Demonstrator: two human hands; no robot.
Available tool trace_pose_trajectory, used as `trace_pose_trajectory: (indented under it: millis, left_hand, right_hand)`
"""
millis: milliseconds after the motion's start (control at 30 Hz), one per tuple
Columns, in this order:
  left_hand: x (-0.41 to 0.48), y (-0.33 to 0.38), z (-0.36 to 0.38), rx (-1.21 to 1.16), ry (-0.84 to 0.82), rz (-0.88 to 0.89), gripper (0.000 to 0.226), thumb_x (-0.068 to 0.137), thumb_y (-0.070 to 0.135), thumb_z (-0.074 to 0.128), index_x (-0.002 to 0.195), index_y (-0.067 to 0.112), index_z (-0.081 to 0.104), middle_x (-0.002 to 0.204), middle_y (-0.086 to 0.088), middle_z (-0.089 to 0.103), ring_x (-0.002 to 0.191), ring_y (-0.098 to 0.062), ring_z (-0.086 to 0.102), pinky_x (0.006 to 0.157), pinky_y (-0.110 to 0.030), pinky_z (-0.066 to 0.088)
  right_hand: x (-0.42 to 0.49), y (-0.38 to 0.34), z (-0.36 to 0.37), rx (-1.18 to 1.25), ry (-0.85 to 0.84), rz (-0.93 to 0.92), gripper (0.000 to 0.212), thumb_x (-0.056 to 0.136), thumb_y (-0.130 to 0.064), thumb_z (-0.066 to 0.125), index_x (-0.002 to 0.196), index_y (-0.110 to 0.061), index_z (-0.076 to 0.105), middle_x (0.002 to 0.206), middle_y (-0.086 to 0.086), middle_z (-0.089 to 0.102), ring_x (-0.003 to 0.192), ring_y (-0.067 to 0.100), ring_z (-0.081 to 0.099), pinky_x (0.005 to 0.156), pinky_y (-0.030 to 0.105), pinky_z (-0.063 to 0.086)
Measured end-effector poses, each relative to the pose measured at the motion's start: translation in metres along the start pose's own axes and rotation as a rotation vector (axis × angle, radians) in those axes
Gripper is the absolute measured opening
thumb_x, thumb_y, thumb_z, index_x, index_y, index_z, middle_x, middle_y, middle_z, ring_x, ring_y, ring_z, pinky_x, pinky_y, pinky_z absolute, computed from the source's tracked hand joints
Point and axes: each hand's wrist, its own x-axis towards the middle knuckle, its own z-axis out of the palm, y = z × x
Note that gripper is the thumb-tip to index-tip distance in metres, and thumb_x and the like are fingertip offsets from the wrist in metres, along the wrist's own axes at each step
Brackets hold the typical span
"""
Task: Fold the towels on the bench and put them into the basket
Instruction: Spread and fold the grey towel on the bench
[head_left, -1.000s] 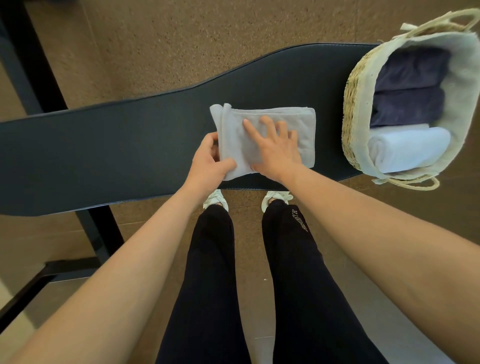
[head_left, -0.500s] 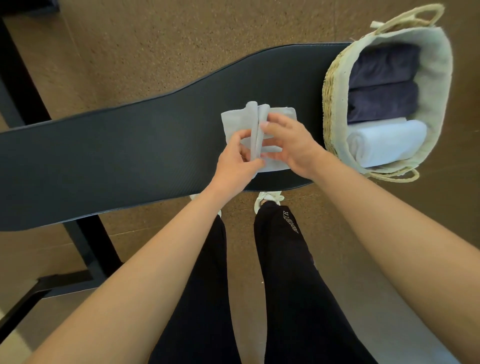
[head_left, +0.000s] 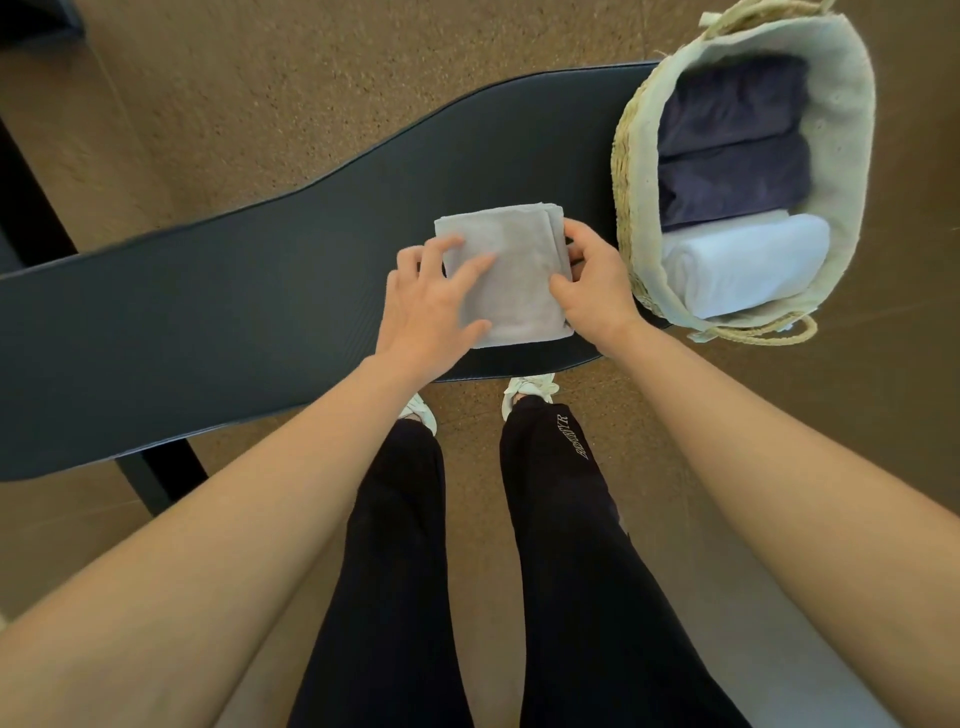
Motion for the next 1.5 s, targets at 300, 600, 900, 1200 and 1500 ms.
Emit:
trace_pose_trajectory:
  millis: [300,600,900,1200,1500]
  left_hand:
    - [0.017,0.032,0.018,0.165,-0.051,-0.220,0.086,0.073,0.053,0.085,0.146,0.047,0.040,0.169,-0.015,0.002,0.150,-0.045,0.017,0.115,-0.056,0.033]
    - [0.006,0.038,0.027,-0.196,-0.052,-0.361,0.085,0.083,0.013,0.081,0.151,0.039,0.036,0.149,-0.012,0.030,0.123,-0.032,0.045,0.090,-0.043,0.055]
    - [-0.014,-0.008,0.024,-0.414,-0.089,-0.335,0.070,0.083,0.016,0.075,0.143,0.040,0.047,0.138,-0.001,0.034,0.115,-0.021,0.051,0.086,-0.035,0.055]
    - [-0.007,0.000,0.026,-0.771,0.135,-0.730,0.066,0.082,0.036,0.082,0.133,0.025,0.041,0.122,0.003,0.058,0.103,-0.016,0.064,0.082,-0.033,0.054]
    - [0.007,0.004,0.027,-0.738,-0.046,-0.796,0.058,0.081,0.046,0.083,0.122,0.019,0.052,0.113,0.003,0.065,0.097,-0.017,0.066,0.065,-0.025,0.048]
  right_hand:
    - [0.004,0.014,0.006,-0.323,0.161,-0.146,0.079,0.091,-0.015,0.070,0.158,-0.027,0.029,0.137,0.007,0.040,0.116,0.016,0.047,0.096,0.025,0.047]
    - [-0.011,0.019,0.016,-0.274,-0.019,-0.098,0.080,0.092,-0.019,0.074,0.157,-0.027,0.029,0.142,0.007,0.033,0.119,0.013,0.043,0.094,0.024,0.045]
    - [-0.044,0.014,0.041,-0.312,0.119,0.087,0.055,0.091,-0.019,0.074,0.136,-0.021,0.043,0.134,0.005,0.042,0.100,0.019,0.061,0.079,0.029,0.055]
    - [-0.028,0.002,0.043,-0.605,0.055,-0.376,0.060,0.080,-0.030,0.084,0.134,-0.023,0.058,0.134,0.006,0.052,0.119,0.027,0.048,0.091,0.034,0.054]
    - [-0.018,0.000,0.052,-0.915,-0.066,-0.249,0.102,0.080,-0.055,0.078,0.160,-0.033,0.018,0.153,0.009,0.032,0.130,0.032,0.039,0.107,0.045,0.041]
